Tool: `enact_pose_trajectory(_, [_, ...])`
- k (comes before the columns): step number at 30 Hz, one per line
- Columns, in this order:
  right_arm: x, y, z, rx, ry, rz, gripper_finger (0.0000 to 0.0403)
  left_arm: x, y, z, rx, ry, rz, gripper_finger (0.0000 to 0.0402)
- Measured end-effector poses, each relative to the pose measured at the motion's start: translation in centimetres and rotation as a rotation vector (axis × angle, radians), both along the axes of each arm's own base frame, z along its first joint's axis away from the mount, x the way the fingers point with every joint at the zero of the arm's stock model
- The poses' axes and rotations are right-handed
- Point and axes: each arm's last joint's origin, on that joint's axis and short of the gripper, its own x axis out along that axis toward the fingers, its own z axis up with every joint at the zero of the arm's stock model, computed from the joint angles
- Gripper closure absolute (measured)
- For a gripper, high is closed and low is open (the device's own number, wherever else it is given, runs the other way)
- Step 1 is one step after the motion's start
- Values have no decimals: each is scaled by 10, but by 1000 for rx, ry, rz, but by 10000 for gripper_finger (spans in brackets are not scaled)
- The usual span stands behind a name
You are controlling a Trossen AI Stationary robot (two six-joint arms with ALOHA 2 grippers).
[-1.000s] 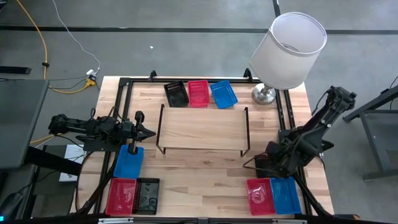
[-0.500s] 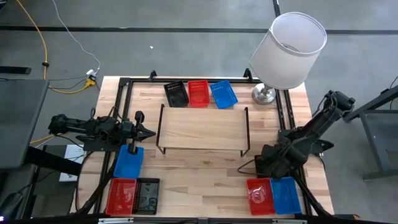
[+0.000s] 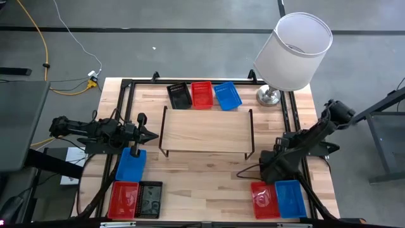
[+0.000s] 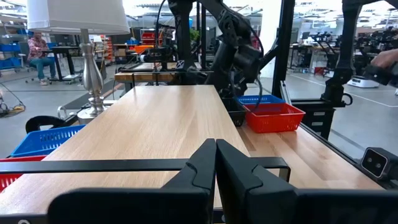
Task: Stack baskets on shelf by color
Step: Put the middle right black bin on the shelf
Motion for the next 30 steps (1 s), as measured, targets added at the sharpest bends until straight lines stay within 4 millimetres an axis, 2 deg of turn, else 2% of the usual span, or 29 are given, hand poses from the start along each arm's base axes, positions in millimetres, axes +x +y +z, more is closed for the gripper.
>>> enact_pose_trajectory(8, [5,-1,-7,2,43,3,230,0,0,0,0,0,0,398])
enact_pose_trajectory(17, [5,-1,-7,8,44,-4,311,0,0,0,0,0,0,398])
enact_pose_trajectory(20, [2,-3,-14,5,39,-18,332,0,0,0,0,0,0,398])
enact_pose_trajectory(25, [-6,-9,-29,22,68,-47,344,0,0,0,0,0,0,398])
enact_pose_trajectory(30, [-6,-8,-26,25,86,-70,345,0,0,0,0,0,0,398])
